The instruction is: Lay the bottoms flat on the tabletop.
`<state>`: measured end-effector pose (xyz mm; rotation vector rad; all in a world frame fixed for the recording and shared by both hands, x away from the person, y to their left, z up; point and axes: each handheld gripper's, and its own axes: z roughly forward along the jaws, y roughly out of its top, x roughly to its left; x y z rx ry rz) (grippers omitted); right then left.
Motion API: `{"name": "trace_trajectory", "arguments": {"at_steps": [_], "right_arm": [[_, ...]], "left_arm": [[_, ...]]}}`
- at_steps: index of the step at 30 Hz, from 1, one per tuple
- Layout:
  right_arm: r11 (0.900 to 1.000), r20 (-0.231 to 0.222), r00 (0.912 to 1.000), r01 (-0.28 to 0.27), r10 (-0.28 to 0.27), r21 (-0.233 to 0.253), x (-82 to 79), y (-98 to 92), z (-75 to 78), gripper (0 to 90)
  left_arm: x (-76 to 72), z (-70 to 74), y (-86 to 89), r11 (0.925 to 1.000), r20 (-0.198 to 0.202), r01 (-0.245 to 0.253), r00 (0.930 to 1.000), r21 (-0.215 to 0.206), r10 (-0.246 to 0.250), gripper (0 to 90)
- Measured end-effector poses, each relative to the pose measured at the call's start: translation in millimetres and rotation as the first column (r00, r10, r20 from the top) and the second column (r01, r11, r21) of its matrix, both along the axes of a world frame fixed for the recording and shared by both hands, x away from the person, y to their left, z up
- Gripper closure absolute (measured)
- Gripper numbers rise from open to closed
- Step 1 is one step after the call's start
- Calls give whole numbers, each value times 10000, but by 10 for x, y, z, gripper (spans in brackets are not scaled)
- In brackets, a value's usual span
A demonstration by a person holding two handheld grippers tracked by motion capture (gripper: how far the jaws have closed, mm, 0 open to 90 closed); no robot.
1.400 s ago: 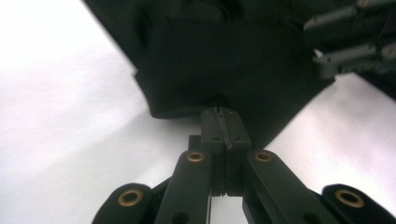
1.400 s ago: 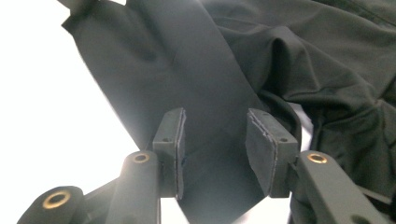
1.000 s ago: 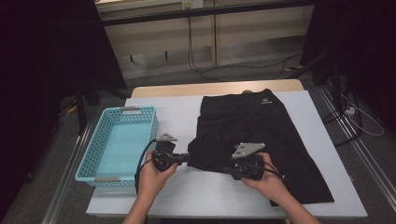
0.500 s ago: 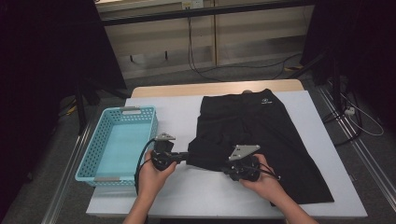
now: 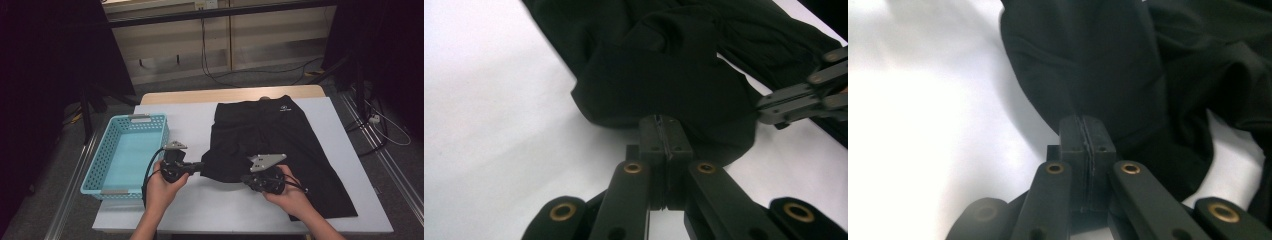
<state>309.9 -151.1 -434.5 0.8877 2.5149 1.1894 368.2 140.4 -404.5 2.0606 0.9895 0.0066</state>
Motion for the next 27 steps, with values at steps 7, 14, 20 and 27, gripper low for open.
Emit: {"name": "trace_trajectory", "arguments": {"at_steps": [7, 14, 20, 27], "right_arm": [[9979, -201, 9977, -646, 646, -9, -48, 33, 7, 889], [9956, -394, 9953, -893, 881, -285, -40, 105, -86, 888], [9951, -630, 9934, -968, 953, -215, -29, 98, -131, 867], [9978, -247, 9976, -648, 644, -141, -9, 127, -119, 699]], "left_arm": [[-24, -24, 21, 9999, -150, -10, 9999, 104, 12, 900], [-2, -90, 55, 9992, -362, -75, 9993, 383, 89, 900], [-1, -199, -14, 9977, -519, 145, 9986, 661, -111, 899], [33, -284, -16, 9972, -495, 3, 9988, 752, 34, 897]]}}
